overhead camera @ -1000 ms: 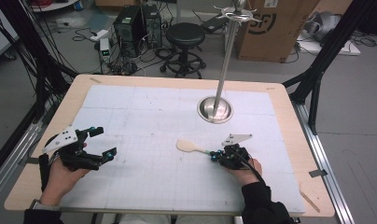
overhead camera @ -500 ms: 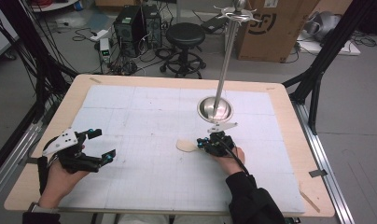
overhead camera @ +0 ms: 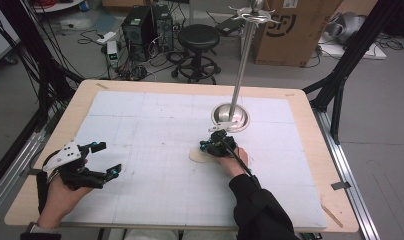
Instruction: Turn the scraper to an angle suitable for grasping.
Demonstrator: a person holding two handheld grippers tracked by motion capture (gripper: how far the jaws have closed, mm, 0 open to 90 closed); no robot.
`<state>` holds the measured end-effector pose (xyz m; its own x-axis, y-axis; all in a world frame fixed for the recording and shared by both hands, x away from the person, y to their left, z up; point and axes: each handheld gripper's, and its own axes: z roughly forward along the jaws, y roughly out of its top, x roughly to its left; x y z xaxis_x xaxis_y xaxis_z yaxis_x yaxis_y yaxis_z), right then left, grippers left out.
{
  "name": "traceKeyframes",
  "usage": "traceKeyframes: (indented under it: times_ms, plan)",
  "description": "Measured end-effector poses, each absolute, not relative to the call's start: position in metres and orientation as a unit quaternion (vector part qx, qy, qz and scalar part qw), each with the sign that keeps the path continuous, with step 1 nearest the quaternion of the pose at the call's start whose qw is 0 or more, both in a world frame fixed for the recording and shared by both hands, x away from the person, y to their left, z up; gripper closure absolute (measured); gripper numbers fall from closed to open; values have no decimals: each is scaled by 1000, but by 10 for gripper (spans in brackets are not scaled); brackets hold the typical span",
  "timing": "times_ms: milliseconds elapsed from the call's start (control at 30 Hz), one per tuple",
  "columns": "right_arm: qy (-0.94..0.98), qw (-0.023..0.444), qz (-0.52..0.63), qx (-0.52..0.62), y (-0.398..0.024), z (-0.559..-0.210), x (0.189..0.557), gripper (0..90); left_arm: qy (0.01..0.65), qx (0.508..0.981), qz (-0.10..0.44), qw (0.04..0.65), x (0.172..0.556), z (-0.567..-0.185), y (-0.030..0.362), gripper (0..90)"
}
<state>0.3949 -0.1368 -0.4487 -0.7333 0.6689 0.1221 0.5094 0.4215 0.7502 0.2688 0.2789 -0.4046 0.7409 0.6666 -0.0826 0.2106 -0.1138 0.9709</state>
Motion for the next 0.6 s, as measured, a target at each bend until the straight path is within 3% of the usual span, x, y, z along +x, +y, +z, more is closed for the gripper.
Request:
traceKeyframes:
  times_ms: [600]
  plan:
    - [885,34,380,265,-124,-441,353,900,297,722,187,596,276,-405,275,18]
